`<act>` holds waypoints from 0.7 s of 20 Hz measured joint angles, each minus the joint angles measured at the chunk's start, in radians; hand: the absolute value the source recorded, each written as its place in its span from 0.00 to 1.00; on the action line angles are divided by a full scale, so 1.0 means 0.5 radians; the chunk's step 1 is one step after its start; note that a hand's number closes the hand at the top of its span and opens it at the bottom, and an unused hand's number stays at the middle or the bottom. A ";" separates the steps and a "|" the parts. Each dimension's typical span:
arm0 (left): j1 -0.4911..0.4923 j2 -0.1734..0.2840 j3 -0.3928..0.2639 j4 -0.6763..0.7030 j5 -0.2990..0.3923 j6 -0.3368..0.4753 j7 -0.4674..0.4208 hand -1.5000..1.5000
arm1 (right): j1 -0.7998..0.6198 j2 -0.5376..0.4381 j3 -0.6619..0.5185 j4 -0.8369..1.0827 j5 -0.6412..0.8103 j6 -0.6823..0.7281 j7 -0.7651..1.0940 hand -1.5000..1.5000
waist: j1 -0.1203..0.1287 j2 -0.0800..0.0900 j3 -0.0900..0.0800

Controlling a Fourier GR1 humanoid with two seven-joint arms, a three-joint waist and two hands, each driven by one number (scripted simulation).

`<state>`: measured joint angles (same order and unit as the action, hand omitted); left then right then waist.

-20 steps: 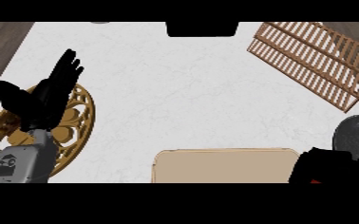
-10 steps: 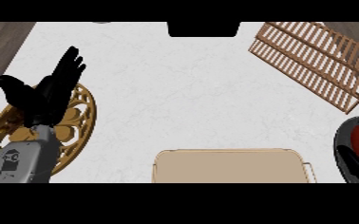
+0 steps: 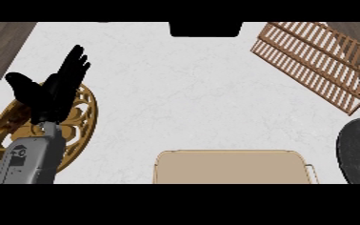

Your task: Pick the tomato from the tray and place it in the tiered shelf

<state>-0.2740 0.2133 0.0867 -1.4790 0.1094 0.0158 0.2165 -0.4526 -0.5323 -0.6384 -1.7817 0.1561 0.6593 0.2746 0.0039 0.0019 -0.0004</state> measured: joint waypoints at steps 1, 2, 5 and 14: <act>0.009 0.001 0.002 -0.006 0.002 -0.006 -0.005 0.50 | -0.019 -0.055 -0.035 0.120 0.005 -0.003 -0.073 1.00 | 0.004 0.001 0.000; 0.000 0.006 0.010 0.008 0.001 -0.011 -0.011 0.50 | -0.041 -0.105 -0.049 0.227 0.012 -0.009 -0.129 1.00 | 0.005 0.002 0.001; 0.014 0.004 0.004 -0.051 0.005 -0.017 0.033 0.50 | -0.098 -0.232 -0.056 0.519 0.057 -0.048 -0.306 1.00 | 0.010 0.001 0.001; 0.006 0.022 0.039 -0.037 0.012 -0.062 0.042 0.50 | -0.263 -0.476 0.079 1.317 0.276 -0.259 -0.883 1.00 | 0.018 0.004 0.002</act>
<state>-0.2709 0.2245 0.1060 -1.4972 0.1154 -0.0150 0.2373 -0.5841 -0.7702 -0.5987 -1.1229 0.2939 0.5297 -0.1669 0.0130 0.0040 0.0007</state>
